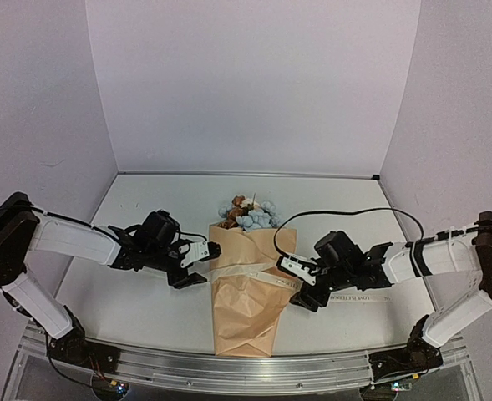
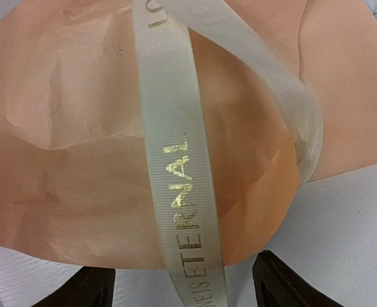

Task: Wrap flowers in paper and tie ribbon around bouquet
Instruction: Tie the ribbon around the folded bouquet.

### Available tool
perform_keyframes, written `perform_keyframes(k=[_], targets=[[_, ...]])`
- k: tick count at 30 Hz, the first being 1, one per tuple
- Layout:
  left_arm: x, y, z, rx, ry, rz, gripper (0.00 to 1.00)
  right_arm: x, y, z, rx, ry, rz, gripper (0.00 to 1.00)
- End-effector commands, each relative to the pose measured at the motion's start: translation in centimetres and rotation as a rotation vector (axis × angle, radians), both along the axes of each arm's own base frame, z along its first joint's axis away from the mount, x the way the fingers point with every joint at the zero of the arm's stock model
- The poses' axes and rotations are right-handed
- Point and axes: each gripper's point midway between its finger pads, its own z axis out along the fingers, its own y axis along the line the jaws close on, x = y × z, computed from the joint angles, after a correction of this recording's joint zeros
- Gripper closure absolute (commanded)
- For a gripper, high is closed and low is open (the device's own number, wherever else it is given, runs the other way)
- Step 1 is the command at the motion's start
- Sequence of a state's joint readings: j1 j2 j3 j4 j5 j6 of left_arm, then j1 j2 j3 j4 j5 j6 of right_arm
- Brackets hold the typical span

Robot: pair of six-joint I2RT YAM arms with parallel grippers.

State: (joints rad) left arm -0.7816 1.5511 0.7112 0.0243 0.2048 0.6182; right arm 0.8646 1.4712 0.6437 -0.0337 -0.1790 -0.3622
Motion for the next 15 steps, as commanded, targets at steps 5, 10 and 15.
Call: perform_keyframes(k=[5, 10, 15], targets=[[0.1, -1.8, -0.6, 0.028, -0.013, -0.08, 0.36, 1.4, 0.9, 1.9, 0.041, -0.084, -0.01, 0.25], [0.6, -1.9, -1.7, 0.046, -0.018, -0.078, 0.37, 1.3, 0.6, 1.7, 0.035, -0.084, -0.017, 0.26], [1.0, -2.3, -2.1, 0.053, -0.019, -0.08, 0.43, 1.2, 0.3, 1.5, 0.025, -0.088, -0.017, 0.27]])
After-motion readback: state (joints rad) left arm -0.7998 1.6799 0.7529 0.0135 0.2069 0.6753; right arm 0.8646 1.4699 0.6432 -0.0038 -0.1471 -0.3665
